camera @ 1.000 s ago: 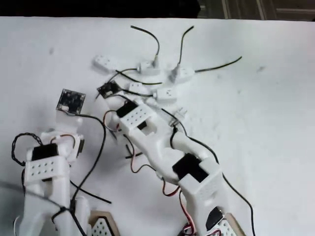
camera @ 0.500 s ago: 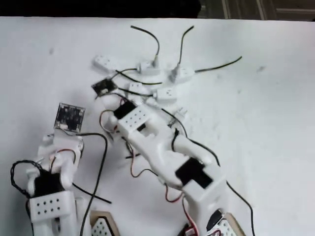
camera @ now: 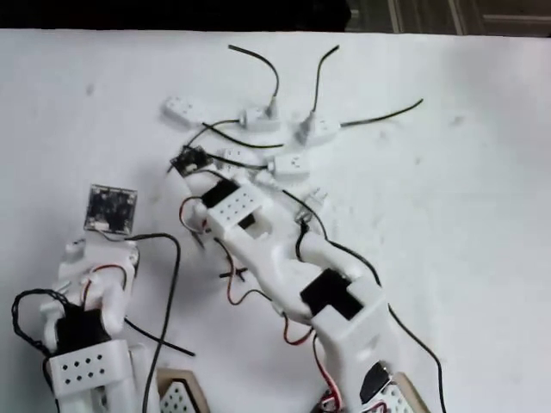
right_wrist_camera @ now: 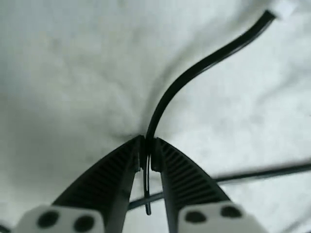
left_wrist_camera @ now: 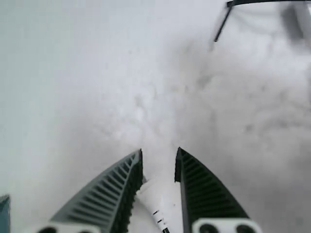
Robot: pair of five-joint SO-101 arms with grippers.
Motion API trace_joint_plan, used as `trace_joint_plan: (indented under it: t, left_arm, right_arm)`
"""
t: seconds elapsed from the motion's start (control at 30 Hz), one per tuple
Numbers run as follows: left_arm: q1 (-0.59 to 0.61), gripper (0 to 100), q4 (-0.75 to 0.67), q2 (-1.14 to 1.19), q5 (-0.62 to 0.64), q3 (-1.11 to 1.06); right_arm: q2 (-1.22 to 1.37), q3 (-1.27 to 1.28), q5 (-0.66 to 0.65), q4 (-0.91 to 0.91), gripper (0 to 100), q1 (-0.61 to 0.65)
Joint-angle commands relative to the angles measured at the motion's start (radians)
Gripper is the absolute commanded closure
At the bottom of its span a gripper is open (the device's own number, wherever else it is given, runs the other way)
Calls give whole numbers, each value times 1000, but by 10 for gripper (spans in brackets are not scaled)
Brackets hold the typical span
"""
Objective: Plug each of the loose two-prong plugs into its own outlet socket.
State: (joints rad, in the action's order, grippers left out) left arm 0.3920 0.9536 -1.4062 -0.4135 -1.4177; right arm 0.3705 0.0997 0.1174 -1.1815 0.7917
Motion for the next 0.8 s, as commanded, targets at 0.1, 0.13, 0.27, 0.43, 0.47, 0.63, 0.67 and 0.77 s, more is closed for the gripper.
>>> trace_joint_plan:
  t: [0.1,0.13,0.27,0.43,0.47,0.63,0.67,0.77]
  left_arm:
    - [62,872,-3,-16,46,38]
    - [62,872,-3,-16,46,38]
    - [62,872,-5,-16,83,43]
    - [62,872,-5,-16,86,43]
    - [64,872,-5,-16,84,43]
    - [61,868,-5,-18,81,43]
    - [59,855,-5,-18,81,43]
    - [56,766,2,-18,81,44]
  right_arm:
    - [-332,187,-8,-30,981,58]
    - [-383,227,-8,-30,981,74]
    - [-544,377,37,12,981,147]
    - [-616,506,41,142,973,208]
    - [-616,511,41,148,954,208]
    - [-662,483,48,77,803,206]
    - [-682,468,48,59,803,206]
    - [-771,414,43,-8,817,185]
